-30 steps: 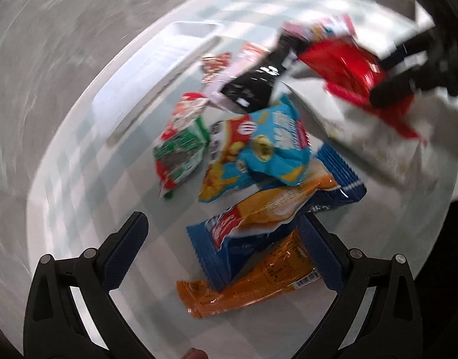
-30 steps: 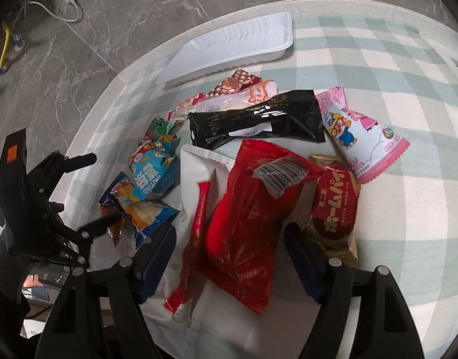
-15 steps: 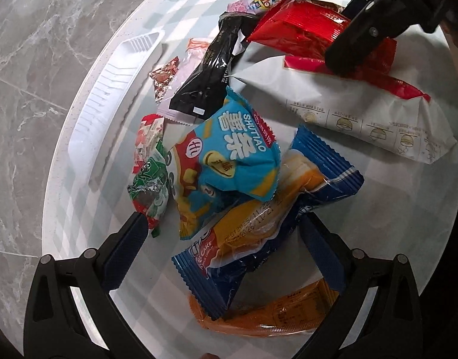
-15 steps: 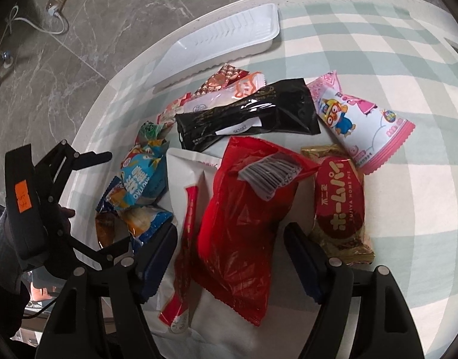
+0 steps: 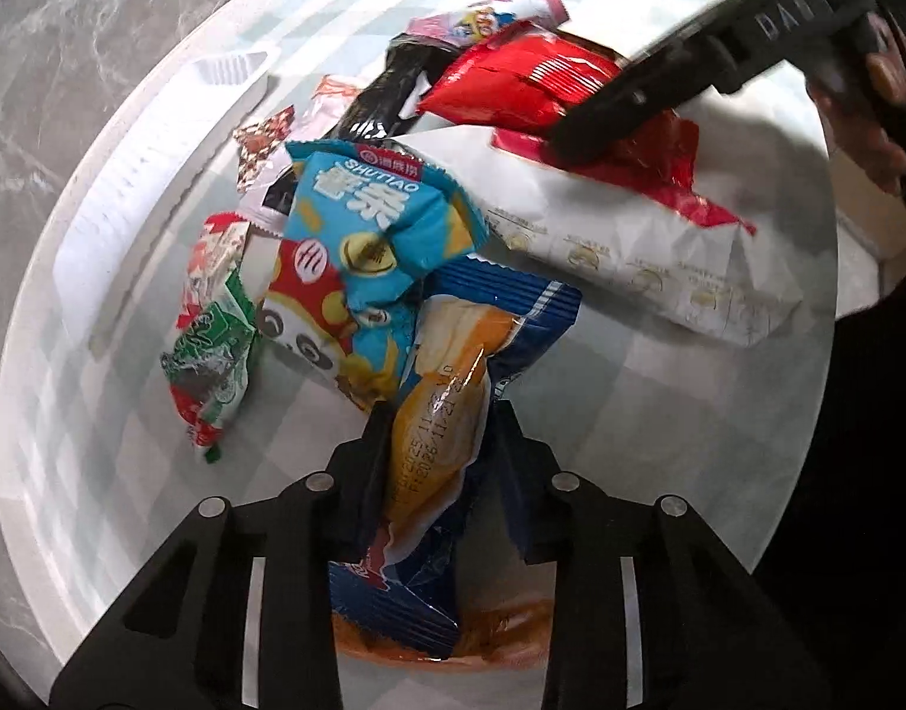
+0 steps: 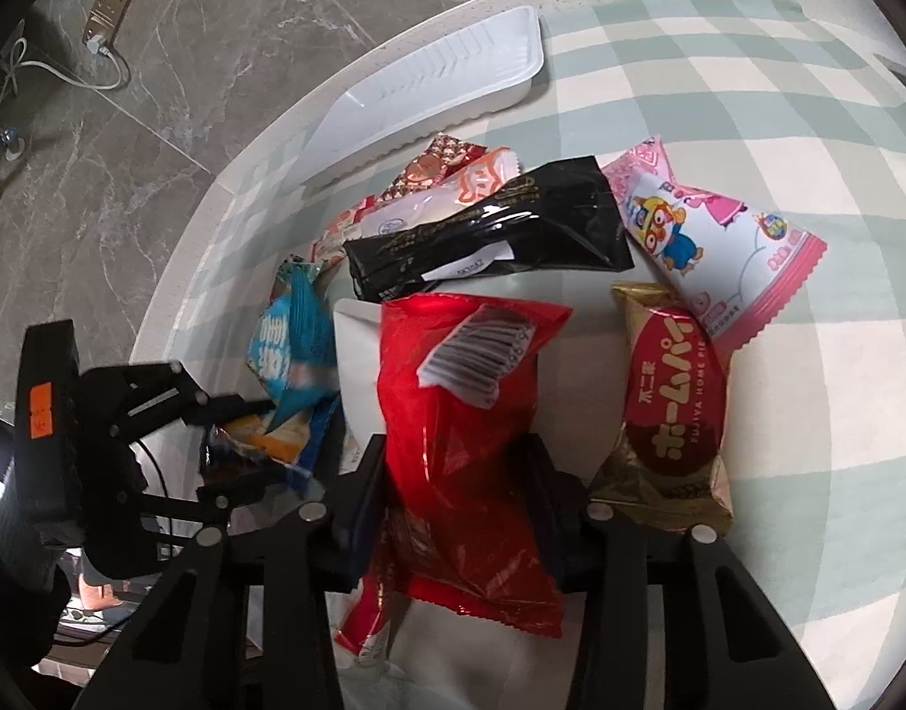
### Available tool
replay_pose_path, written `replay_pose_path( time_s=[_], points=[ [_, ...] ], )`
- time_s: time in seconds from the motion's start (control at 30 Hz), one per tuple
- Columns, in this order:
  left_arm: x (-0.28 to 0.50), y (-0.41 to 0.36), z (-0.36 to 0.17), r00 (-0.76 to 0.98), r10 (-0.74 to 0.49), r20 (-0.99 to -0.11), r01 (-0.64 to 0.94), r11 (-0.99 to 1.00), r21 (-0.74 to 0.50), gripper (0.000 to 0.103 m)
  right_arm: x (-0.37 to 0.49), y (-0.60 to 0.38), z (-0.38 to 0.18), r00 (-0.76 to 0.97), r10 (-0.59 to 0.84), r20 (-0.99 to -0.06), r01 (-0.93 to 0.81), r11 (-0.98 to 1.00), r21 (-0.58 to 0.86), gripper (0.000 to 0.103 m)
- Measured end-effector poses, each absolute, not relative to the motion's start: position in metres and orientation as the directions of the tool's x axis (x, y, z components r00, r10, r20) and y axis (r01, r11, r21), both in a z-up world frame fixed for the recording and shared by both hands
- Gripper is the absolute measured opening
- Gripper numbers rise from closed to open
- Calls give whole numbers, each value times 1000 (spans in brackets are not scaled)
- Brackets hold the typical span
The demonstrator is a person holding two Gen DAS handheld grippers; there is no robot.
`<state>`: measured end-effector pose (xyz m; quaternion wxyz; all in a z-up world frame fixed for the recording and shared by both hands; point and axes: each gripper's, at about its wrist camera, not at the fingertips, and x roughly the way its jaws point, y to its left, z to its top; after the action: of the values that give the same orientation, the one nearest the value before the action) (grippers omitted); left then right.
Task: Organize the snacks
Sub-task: 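Grasp the blue wafer with the left tool while the right tool grasps the red packet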
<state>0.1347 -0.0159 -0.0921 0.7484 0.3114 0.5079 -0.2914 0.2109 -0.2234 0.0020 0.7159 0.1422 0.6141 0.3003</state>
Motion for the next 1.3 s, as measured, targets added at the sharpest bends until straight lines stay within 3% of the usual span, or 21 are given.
replay_pose_path(
  time_s=[0.4,0.87,1.3],
  points=[
    [154,27,-56,250,-339,-907,649,754,-102,26,214,-249,1,78,701,-708,-130,712,690,33],
    [170,54,-12,305,-465,-831,538,804,-253,26,229,-279,8,147,814,-562,16,566,824,33],
    [229,80,18,390,-501,-773,422,843,-333,26,273,-275,21,170,868,-467,54,465,884,33]
  ],
)
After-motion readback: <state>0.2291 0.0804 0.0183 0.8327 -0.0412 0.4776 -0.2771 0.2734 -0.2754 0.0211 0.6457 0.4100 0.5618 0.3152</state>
